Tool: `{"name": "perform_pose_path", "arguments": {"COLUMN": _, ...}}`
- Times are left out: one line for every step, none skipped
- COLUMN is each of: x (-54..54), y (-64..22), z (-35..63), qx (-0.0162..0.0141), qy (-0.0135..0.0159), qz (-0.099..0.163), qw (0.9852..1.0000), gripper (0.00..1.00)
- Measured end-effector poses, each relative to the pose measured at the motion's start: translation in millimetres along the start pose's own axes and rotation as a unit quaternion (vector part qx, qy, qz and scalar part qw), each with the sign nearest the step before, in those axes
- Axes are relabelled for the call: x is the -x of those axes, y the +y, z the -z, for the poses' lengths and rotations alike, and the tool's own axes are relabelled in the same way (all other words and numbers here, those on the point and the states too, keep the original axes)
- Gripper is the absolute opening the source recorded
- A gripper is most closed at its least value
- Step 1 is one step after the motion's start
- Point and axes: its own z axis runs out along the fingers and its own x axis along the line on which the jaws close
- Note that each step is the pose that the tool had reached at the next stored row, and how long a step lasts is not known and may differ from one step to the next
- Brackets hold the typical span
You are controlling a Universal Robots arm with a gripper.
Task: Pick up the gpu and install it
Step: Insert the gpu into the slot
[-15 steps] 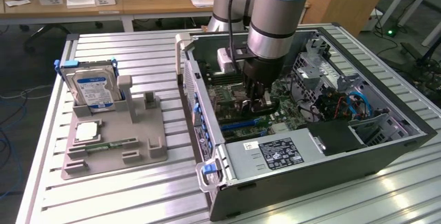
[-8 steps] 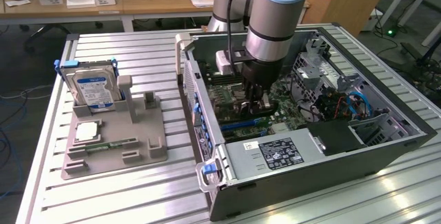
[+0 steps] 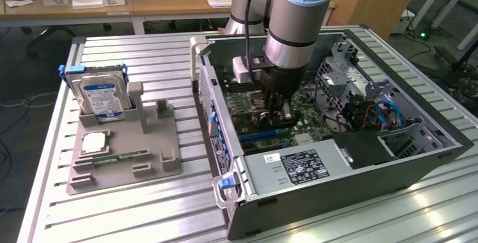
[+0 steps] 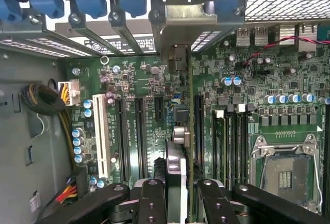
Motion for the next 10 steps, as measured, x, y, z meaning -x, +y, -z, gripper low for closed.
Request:
{"name": "perform_pose_path", "arguments": {"x": 0.0, "y": 0.4, "z": -0.3, "qx": 0.0006, "qy": -0.0001, "qz": 0.0, "qw": 1.0, "gripper": 0.28}}
{"name": "perform_pose_path", "arguments": {"x": 0.0, "y": 0.9, "z": -0.7, "qx": 0.0013, "qy": 0.0, "qz": 0.0, "qw": 1.0, "gripper": 0.28}}
{"name": "perform_pose_path", "arguments": {"x": 0.0, "y": 1.3, "z": -1.1, "qx": 0.002, "qy": 0.0, "qz": 0.0, "qw": 1.0, "gripper": 0.28}}
{"name": "perform_pose_path", "arguments": {"x": 0.0, "y": 1.5, "z": -1.5, "qx": 0.0029, "qy": 0.0001, "qz": 0.0, "qw": 1.0, "gripper": 0.28}}
{"name": "perform_pose_path", "arguments": {"x": -0.1, "y": 1.7, "z": -2.2, "qx": 0.0037, "qy": 0.0001, "qz": 0.0, "qw": 1.0, "gripper": 0.28}}
{"name": "perform_pose_path", "arguments": {"x": -0.1, "y": 1.7, "z": -3.2, "qx": 0.0039, "qy": 0.0001, "qz": 0.0, "qw": 1.0, "gripper": 0.28}}
{"name": "perform_pose_path", "arguments": {"x": -0.1, "y": 1.8, "z": -4.4, "qx": 0.0041, "qy": 0.0002, "qz": 0.0, "qw": 1.0, "gripper": 0.28}}
{"name": "perform_pose_path", "arguments": {"x": -0.1, "y": 1.9, "z": -5.7, "qx": 0.0042, "qy": 0.0002, "qz": 0.0, "qw": 1.0, "gripper": 0.28}}
{"name": "perform_pose_path", "arguments": {"x": -0.1, "y": 1.9, "z": -7.0, "qx": 0.0042, "qy": 0.0002, "qz": 0.0, "qw": 1.0, "gripper": 0.28}}
{"name": "perform_pose_path", "arguments": {"x": -0.2, "y": 2.0, "z": -8.3, "qx": 0.0042, "qy": 0.0001, "qz": 0.0, "qw": 1.0, "gripper": 0.28}}
